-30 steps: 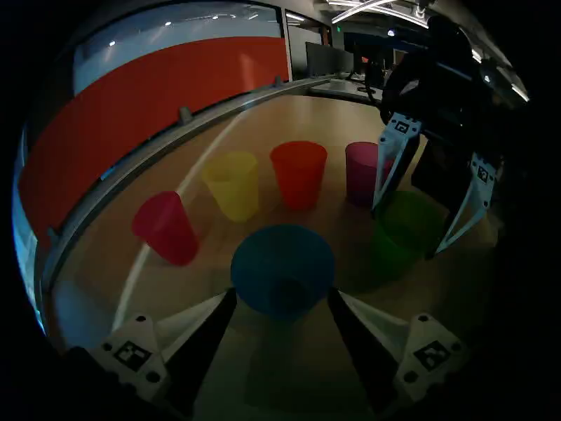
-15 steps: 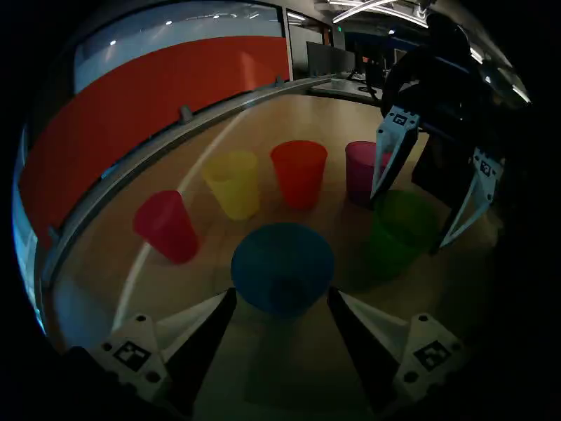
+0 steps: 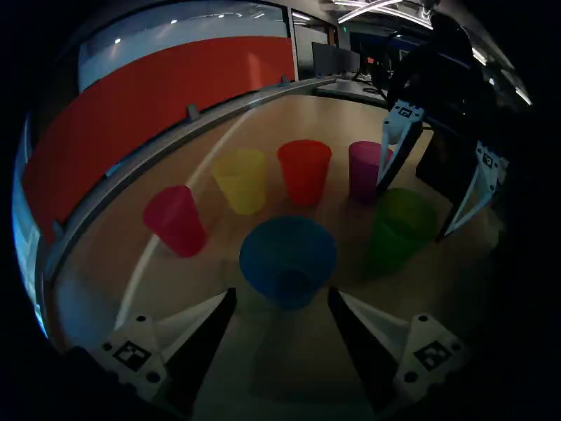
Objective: Pour water
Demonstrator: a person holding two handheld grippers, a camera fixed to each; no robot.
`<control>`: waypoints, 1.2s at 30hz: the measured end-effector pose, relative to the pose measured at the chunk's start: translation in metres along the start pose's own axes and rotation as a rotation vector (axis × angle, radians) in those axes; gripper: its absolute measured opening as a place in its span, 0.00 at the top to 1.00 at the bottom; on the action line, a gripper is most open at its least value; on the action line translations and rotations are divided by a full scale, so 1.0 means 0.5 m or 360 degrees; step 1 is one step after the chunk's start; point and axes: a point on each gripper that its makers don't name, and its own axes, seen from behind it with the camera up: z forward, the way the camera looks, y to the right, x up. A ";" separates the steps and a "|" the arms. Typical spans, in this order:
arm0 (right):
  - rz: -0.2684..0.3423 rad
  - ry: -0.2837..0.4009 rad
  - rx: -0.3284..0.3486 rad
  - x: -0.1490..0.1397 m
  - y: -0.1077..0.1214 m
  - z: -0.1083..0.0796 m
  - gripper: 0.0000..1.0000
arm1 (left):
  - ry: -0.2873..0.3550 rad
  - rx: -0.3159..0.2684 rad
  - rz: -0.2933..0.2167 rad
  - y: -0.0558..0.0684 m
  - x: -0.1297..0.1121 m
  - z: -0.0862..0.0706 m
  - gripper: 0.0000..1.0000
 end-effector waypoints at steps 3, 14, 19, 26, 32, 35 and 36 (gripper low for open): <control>-0.0001 0.0011 -0.0003 0.006 -0.002 -0.004 0.00 | 0.0003 0.0011 0.0000 -0.001 -0.001 -0.008 0.03; -0.0008 0.0084 -0.0030 0.042 -0.010 -0.026 0.00 | 0.0041 0.0070 -0.0021 -0.004 0.005 -0.042 0.03; -0.0012 0.0116 -0.0052 0.050 -0.011 -0.037 0.00 | 0.0074 0.0103 -0.0052 -0.006 0.008 -0.060 0.03; 0.0000 0.0183 -0.0101 0.069 -0.002 -0.057 0.00 | 0.0131 0.0155 -0.0113 -0.014 0.010 -0.083 0.03; 0.0022 0.0243 -0.0142 0.084 0.007 -0.073 0.00 | 0.0189 0.0202 -0.0165 -0.022 0.018 -0.103 0.03; 0.0037 0.0272 -0.0164 0.091 0.011 -0.080 0.00 | 0.0220 0.0235 -0.0194 -0.028 0.022 -0.114 0.03; 0.0041 0.0285 -0.0171 0.094 0.012 -0.083 0.00 | 0.0233 0.0249 -0.0204 -0.030 0.024 -0.118 0.03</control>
